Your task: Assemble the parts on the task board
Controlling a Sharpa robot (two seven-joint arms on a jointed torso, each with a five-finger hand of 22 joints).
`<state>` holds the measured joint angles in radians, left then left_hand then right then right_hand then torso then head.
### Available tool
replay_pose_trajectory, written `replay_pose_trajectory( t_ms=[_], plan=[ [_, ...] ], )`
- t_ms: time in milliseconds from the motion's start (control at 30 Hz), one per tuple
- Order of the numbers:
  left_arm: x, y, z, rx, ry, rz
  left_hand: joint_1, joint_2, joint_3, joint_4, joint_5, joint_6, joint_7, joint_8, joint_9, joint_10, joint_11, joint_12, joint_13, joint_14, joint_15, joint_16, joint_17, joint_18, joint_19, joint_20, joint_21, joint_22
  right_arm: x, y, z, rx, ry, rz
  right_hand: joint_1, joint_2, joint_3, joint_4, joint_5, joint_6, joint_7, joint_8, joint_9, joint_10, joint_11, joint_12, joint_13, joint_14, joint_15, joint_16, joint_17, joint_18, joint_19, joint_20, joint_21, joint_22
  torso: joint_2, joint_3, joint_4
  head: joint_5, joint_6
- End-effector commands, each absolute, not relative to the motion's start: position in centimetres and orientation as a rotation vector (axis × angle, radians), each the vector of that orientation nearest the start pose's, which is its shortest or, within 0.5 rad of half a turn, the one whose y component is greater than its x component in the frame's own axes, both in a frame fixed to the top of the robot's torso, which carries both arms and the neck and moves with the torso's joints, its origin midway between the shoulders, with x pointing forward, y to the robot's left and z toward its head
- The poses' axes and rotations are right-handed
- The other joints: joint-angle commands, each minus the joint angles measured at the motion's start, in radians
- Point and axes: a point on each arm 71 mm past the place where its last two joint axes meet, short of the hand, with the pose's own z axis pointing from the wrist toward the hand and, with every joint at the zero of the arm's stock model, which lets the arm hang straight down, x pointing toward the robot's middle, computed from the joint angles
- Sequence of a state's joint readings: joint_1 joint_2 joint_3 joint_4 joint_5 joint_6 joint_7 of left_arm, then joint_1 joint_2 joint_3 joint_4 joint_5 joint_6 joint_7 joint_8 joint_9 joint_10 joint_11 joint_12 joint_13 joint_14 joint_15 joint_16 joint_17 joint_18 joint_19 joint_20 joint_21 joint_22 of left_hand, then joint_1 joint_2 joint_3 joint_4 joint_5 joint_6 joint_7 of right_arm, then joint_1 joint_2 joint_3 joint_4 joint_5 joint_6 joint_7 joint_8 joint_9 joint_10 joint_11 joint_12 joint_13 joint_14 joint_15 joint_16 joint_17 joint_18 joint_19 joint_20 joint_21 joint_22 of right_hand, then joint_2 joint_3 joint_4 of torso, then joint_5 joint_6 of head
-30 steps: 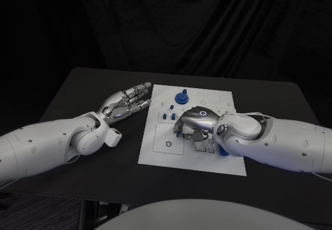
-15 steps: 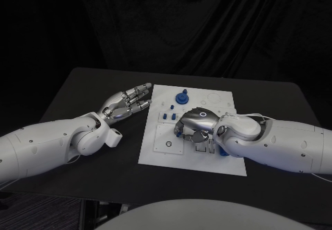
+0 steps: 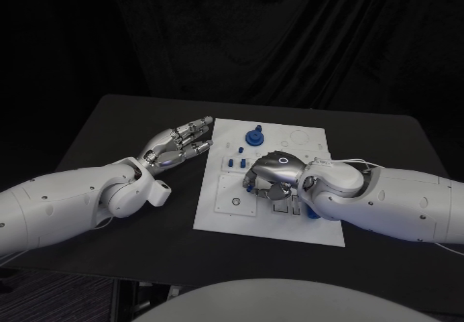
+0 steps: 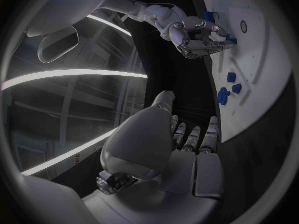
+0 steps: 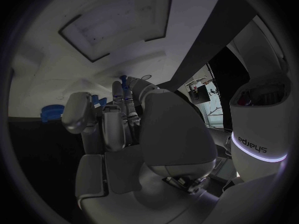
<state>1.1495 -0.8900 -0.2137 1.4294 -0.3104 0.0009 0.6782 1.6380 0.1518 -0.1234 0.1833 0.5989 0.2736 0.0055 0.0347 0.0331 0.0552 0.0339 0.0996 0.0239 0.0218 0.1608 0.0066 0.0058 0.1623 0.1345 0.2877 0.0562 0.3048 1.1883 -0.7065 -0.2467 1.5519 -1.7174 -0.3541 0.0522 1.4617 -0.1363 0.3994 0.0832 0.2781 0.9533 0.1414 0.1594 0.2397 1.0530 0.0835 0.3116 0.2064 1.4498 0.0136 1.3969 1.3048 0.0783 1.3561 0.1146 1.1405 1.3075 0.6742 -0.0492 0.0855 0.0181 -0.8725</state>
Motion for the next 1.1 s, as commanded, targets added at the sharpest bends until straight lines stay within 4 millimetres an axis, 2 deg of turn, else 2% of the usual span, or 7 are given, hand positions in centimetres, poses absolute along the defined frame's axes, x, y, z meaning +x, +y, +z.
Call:
replay_pose_trajectory(
  t_ms=[33,233,433,600,733,1000,1100],
  plan=[
    [45.1,23.9,-24.2,-0.644,1.521,-1.792,0.004,0.008,0.001,-0.006,-0.004,0.001,0.012,-0.002,0.001,-0.005,0.003,0.000,-0.001,-0.001,0.007,0.000,0.000,0.013,0.000,0.000,0.000,0.001,42.4,-11.6,-25.5,-0.688,1.677,0.784,-0.028,-0.011,-0.008,0.016,0.004,-0.054,-0.016,-0.034,-0.013,-0.060,0.016,-0.017,-0.004,-0.019,0.011,-0.016,-0.019,0.016,-0.024,0.009,-0.035,0.134,0.000,-0.0001,0.0000,0.002,0.000],
    [45.1,24.0,-24.2,-0.646,1.523,-1.792,0.004,0.009,0.003,-0.009,-0.004,0.004,0.017,-0.001,0.001,-0.006,0.003,0.000,-0.001,-0.001,0.009,0.000,0.001,0.013,0.001,0.000,0.000,0.001,42.4,-11.7,-25.7,-0.690,1.702,0.769,-0.063,-0.029,-0.051,0.049,0.003,-0.134,-0.056,-0.081,-0.033,-0.203,0.038,-0.007,0.022,-0.051,0.016,-0.039,-0.053,0.029,-0.064,0.020,-0.101,0.118,-0.001,-0.0008,-0.0004,0.002,0.000],
    [45.1,24.0,-24.3,-0.647,1.524,-1.792,0.003,0.009,0.004,-0.010,-0.004,0.006,0.019,-0.001,0.001,-0.006,0.003,0.000,-0.001,-0.001,0.009,0.000,0.001,0.013,0.001,0.001,0.000,0.001,42.4,-12.0,-25.5,-0.675,1.682,0.770,-0.050,-0.023,-0.097,0.062,0.005,-0.198,-0.076,-0.092,-0.053,-0.310,0.047,0.045,0.061,-0.067,0.019,-0.044,-0.064,0.034,-0.079,0.024,-0.133,0.113,0.000,-0.0003,0.0003,0.002,0.000],
    [45.0,24.2,-24.4,-0.650,1.522,-1.788,0.003,0.010,0.005,-0.011,-0.004,0.007,0.021,0.000,0.001,-0.006,0.002,0.000,-0.001,-0.002,0.009,0.000,0.000,0.013,0.000,0.001,0.000,-0.002,42.2,-12.7,-24.7,-0.633,1.632,0.796,-0.045,-0.023,-0.117,0.074,0.006,-0.200,-0.073,-0.086,-0.057,-0.344,0.048,0.073,0.076,-0.066,0.020,-0.041,-0.062,0.034,-0.077,0.025,-0.135,0.114,0.000,-0.0005,0.0000,0.002,0.000],
    [44.9,24.3,-24.3,-0.645,1.507,-1.790,0.003,0.010,0.008,-0.016,0.000,0.013,0.026,0.001,0.002,-0.006,0.003,0.002,-0.001,-0.003,0.006,-0.001,0.000,0.013,-0.004,-0.002,-0.002,-0.009,42.5,-13.8,-22.6,-0.588,1.583,0.790,-0.043,-0.023,-0.126,0.083,0.006,-0.189,-0.070,-0.080,-0.056,-0.351,0.048,0.090,0.084,-0.062,0.020,-0.036,-0.058,0.032,-0.071,0.025,-0.128,0.116,-0.001,-0.0004,-0.0004,0.000,0.000],
    [44.9,24.3,-24.2,-0.635,1.476,-1.774,-0.008,0.006,0.016,-0.030,0.014,0.051,0.034,0.006,0.006,0.011,0.004,0.025,0.003,-0.003,-0.011,-0.001,0.000,0.018,-0.009,-0.019,-0.005,-0.021,43.8,-17.5,-18.5,-0.530,1.591,0.664,-0.044,-0.031,-0.169,0.145,0.010,-0.117,-0.035,-0.056,-0.057,-0.395,0.054,0.088,0.063,-0.040,0.023,-0.019,-0.040,0.025,-0.039,0.027,-0.091,0.126,-0.001,0.0001,-0.0038,-0.004,0.000],
    [44.9,24.2,-24.2,-0.631,1.470,-1.776,-0.010,0.008,0.017,-0.030,0.015,0.055,0.034,0.007,0.006,0.012,0.004,0.027,0.003,-0.004,-0.013,-0.001,0.000,0.018,-0.011,-0.024,-0.006,-0.023,44.2,-19.0,-18.0,-0.508,1.597,0.621,-0.031,-0.036,-0.179,0.165,0.011,-0.127,-0.044,-0.068,-0.065,-0.401,0.056,0.079,0.048,-0.039,0.024,-0.020,-0.042,0.025,-0.038,0.028,-0.094,0.126,-0.001,-0.0006,-0.0061,-0.002,0.000]
  ],
)
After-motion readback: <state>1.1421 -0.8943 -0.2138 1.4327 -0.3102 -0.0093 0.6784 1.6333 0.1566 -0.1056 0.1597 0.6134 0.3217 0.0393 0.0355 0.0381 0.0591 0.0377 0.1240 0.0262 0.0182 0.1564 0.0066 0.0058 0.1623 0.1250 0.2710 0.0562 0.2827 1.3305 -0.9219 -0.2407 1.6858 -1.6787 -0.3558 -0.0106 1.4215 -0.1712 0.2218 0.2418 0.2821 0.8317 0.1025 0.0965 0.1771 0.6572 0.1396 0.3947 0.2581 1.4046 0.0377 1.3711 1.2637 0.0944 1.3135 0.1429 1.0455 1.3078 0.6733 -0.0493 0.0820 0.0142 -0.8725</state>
